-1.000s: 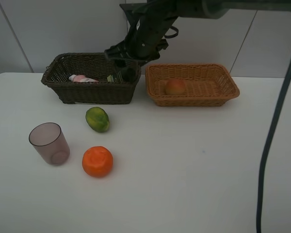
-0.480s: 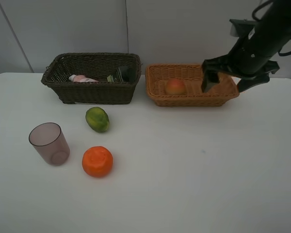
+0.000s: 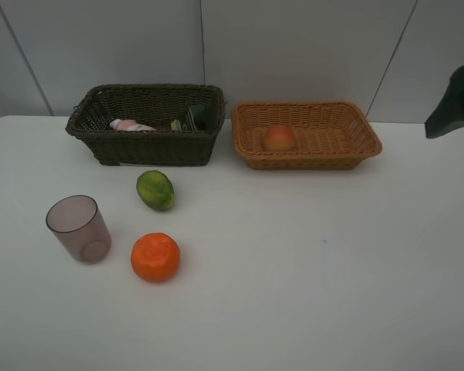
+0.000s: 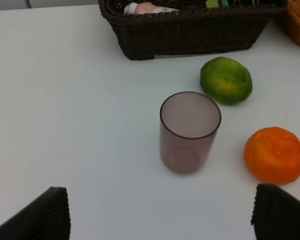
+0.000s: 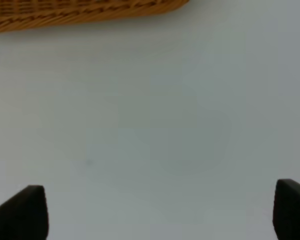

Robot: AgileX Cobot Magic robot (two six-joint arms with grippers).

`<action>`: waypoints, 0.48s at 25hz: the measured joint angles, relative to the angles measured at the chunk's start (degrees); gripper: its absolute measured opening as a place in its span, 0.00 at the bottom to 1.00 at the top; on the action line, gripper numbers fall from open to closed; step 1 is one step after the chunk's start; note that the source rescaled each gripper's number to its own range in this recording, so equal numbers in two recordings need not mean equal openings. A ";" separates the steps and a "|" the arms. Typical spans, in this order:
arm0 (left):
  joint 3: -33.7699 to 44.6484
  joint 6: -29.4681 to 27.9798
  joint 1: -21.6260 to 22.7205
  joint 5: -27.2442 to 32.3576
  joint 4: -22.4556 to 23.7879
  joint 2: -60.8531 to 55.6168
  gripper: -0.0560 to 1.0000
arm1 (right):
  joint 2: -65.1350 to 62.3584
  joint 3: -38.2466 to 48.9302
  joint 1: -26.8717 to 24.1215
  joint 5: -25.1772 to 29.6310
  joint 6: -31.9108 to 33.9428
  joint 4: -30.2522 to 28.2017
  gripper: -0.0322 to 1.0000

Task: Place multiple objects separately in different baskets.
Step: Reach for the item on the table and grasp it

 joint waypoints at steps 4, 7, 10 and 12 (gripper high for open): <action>0.00 0.00 0.00 0.00 0.00 0.00 0.94 | -12.71 4.67 0.00 0.45 0.00 0.00 0.97; 0.00 0.00 0.00 0.00 0.00 0.00 0.94 | -22.65 9.04 0.00 0.26 0.00 -0.05 0.97; 0.00 0.00 0.00 0.00 0.00 0.00 0.94 | -31.81 13.16 0.00 0.37 0.00 0.00 0.97; 0.00 0.00 0.00 0.00 0.00 0.00 0.94 | -37.64 15.34 0.00 0.50 0.00 0.00 0.97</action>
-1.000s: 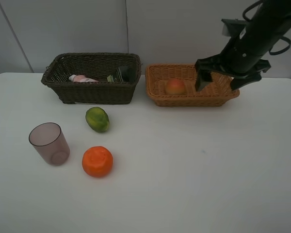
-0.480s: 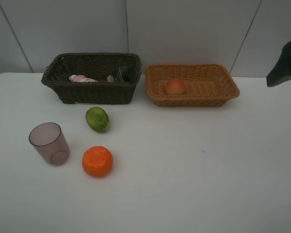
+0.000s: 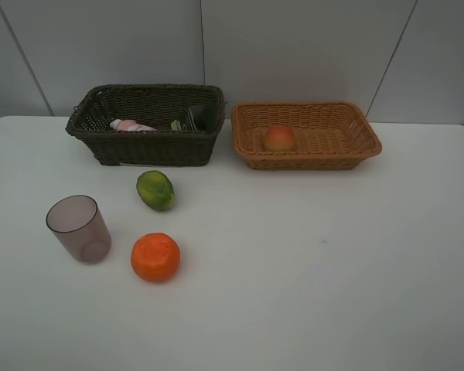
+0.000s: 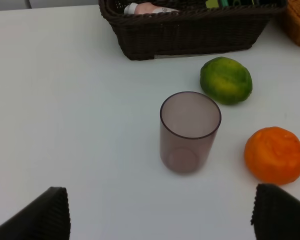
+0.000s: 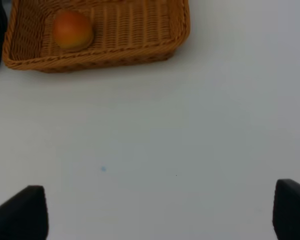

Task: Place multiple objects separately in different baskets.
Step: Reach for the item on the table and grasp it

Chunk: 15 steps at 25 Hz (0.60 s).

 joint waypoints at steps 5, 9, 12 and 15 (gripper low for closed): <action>0.00 0.00 0.00 0.00 0.00 0.00 0.94 | -10.87 3.93 0.00 0.11 0.00 0.00 0.97; 0.00 0.00 0.00 0.00 0.00 0.00 0.94 | -16.99 6.57 0.00 -0.08 -1.58 -0.19 0.97; 0.00 0.00 0.00 0.00 0.00 0.00 0.94 | -20.71 8.75 0.00 -0.25 -6.26 0.53 0.97; 0.00 0.00 0.00 0.00 0.00 0.00 0.94 | -21.83 9.55 0.00 0.31 -9.42 1.64 0.97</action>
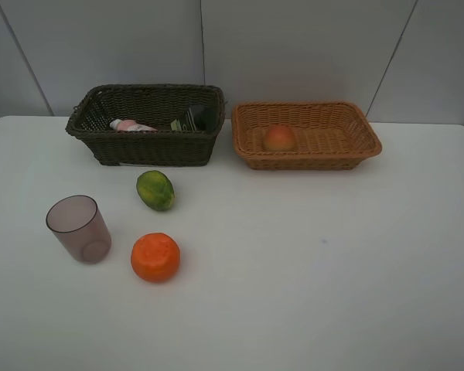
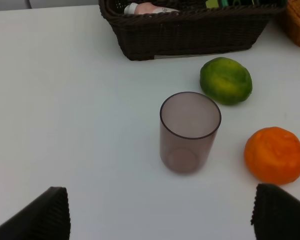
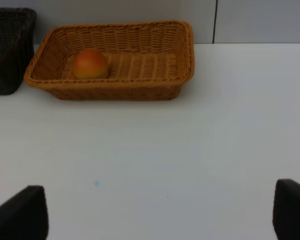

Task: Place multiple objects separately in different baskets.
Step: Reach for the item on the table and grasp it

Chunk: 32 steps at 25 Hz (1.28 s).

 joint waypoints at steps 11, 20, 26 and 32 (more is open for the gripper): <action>0.00 0.00 0.00 0.00 0.00 0.00 0.94 | -0.04 0.00 0.00 0.00 -0.70 0.73 0.97; 0.00 0.00 0.00 0.00 0.00 0.00 0.94 | -0.04 0.06 0.00 0.00 -0.70 1.13 0.97; 0.00 0.00 0.00 0.00 0.00 0.00 0.94 | -0.04 0.18 0.00 0.00 -0.76 1.15 0.97; 0.00 0.00 0.00 0.00 0.00 0.00 0.94 | -0.04 0.18 0.00 0.00 -0.76 1.15 0.97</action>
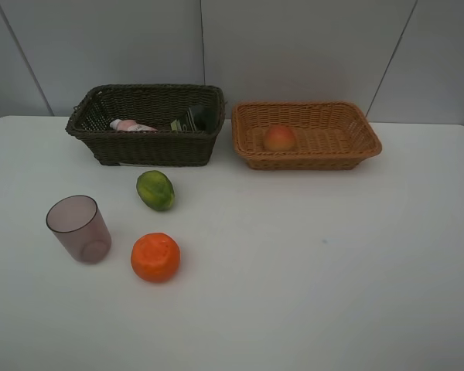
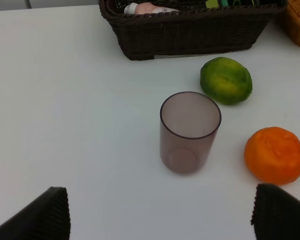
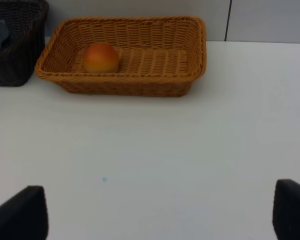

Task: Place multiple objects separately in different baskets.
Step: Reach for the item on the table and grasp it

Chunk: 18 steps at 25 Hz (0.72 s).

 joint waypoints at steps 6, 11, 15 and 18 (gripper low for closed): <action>0.00 0.00 0.00 0.00 0.00 0.00 0.94 | 0.00 0.00 0.00 0.00 0.00 0.00 0.97; 0.00 0.00 0.00 0.00 0.00 0.00 0.94 | 0.00 0.00 0.00 0.00 0.00 0.00 0.97; 0.00 0.00 0.00 0.00 0.00 0.00 0.94 | 0.00 0.00 0.00 0.00 0.00 0.00 0.97; 0.00 0.00 0.00 0.00 0.00 0.00 0.94 | 0.00 0.00 0.00 0.00 0.00 0.00 0.97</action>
